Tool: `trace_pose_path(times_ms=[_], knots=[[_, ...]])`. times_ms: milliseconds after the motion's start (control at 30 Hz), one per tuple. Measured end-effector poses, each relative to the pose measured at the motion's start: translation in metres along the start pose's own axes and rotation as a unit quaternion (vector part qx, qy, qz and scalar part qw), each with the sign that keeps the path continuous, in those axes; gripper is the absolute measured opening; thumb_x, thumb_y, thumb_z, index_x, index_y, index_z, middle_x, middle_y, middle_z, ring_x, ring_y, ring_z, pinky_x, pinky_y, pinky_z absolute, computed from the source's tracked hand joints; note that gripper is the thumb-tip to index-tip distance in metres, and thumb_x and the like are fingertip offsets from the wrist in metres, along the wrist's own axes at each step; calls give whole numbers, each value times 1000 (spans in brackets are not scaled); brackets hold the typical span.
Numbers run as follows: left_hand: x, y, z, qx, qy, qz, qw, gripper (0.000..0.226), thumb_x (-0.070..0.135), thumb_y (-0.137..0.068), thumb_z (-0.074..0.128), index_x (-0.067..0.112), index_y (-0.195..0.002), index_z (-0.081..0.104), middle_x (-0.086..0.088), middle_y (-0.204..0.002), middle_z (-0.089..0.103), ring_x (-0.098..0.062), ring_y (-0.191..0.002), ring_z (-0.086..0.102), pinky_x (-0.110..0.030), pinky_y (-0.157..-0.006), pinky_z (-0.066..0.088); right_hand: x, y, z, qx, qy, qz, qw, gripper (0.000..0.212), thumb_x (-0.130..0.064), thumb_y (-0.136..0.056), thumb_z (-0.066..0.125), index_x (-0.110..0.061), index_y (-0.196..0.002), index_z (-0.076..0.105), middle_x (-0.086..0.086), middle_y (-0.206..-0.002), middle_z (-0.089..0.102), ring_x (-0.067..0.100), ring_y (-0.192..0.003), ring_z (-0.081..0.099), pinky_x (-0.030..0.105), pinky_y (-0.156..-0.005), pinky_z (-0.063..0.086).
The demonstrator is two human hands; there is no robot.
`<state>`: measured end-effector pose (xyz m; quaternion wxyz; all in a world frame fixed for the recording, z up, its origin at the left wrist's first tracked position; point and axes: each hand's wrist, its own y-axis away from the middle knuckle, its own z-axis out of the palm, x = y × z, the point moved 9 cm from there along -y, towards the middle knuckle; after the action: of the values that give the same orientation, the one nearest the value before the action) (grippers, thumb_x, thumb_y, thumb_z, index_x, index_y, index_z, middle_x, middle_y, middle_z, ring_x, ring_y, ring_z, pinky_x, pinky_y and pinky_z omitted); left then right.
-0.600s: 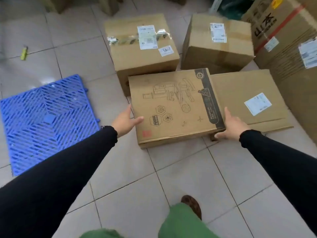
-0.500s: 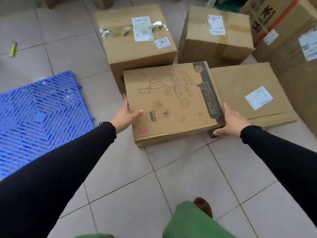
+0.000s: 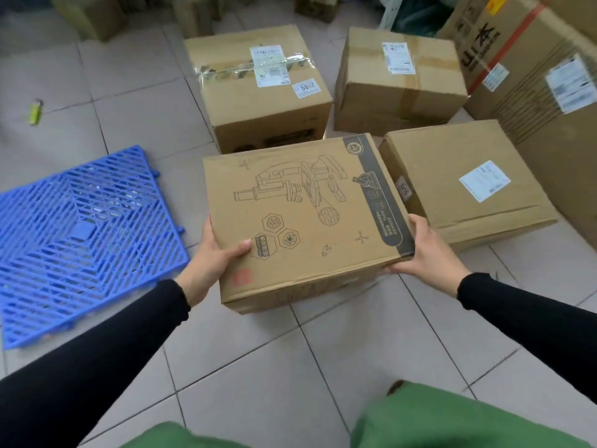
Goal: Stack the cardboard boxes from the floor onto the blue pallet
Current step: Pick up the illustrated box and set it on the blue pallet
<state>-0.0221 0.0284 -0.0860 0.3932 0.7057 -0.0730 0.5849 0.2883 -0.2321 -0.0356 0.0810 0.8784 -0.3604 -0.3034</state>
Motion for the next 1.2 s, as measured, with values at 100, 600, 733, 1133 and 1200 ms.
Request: trace_pose_path(times_ms=[100, 600, 733, 1133, 1200], knots=[[0, 41, -48, 33, 3, 4, 999, 84, 18, -85, 80, 30, -153, 32, 8, -134, 65, -7, -115, 68, -26, -87, 58, -38, 32, 18, -21, -39, -21, 999, 120, -45, -60, 96, -21, -152, 23, -10, -131, 53, 11, -113, 57, 27, -89, 46], [14, 138, -358, 274, -54, -17, 960, 71, 18, -90, 74, 16, -146, 29, 4, -120, 63, -8, -98, 67, -24, -76, 57, -311, 6, 171, -136, -166, -244, 946, 106, -26, -76, 90, -24, -156, 21, -16, -138, 51, 8, -127, 55, 32, -107, 48], [10, 119, -411, 281, -66, -24, 957, 66, 22, -90, 75, 17, -140, 32, 1, -127, 59, -13, -109, 63, -36, -98, 52, -369, -38, 190, -142, -167, -266, 939, 110, -20, -77, 90, -18, -160, 18, -27, -128, 49, 2, -125, 49, 24, -107, 41], [-9, 68, -447, 286, -35, -30, 957, 85, 24, -88, 77, 26, -157, 27, 9, -125, 58, -7, -109, 58, -28, -84, 49, -389, -83, 245, -151, -184, -221, 946, 124, -23, -77, 90, -28, -166, 3, -9, -159, 46, 14, -146, 44, 43, -122, 36], [-19, 65, -453, 282, -39, -39, 958, 87, 28, -86, 79, 29, -156, 28, 8, -131, 59, -14, -117, 58, -37, -96, 49, -386, -83, 253, -153, -188, -219, 945, 123, -24, -78, 89, -29, -166, 4, -9, -158, 47, 15, -146, 43, 45, -121, 36]])
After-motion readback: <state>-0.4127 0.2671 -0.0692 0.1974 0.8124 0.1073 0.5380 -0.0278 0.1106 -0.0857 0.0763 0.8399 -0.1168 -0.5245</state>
